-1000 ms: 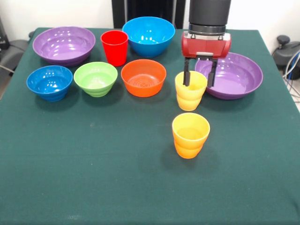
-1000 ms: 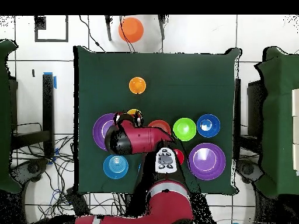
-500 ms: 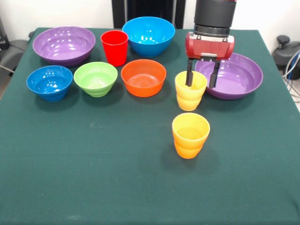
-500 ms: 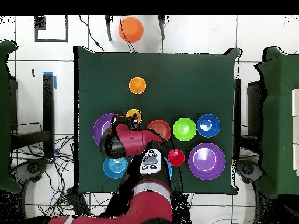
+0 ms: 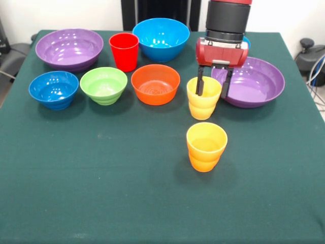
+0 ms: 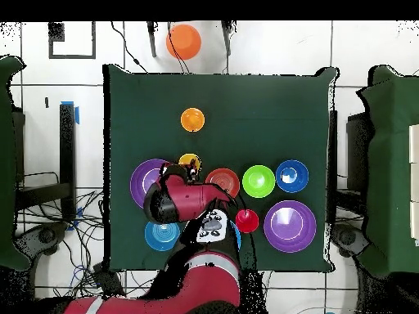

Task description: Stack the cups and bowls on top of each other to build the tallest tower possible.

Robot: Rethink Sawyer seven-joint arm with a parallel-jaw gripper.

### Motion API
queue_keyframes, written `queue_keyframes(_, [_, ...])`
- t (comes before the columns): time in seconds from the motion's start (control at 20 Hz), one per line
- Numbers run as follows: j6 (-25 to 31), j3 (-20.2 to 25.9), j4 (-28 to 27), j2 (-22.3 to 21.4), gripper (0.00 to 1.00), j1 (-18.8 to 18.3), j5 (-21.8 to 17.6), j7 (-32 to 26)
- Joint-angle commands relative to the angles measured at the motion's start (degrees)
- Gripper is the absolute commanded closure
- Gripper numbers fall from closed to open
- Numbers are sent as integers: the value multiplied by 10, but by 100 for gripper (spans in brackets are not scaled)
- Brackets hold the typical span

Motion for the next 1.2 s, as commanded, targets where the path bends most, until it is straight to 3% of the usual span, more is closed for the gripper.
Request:
queue_keyframes(0.05, [-19, 23, -31, 20, 0, 9, 14, 78])
queue_keyframes(0.25, [-46, 45, -18, 20, 0, -10, 20, 100])
queue_keyframes(0.65, [-52, 24, -29, 25, 0, 7, 21, 84])
queue_keyframes(1.2, [-108, 53, -22, 37, 0, -18, 14, 101])
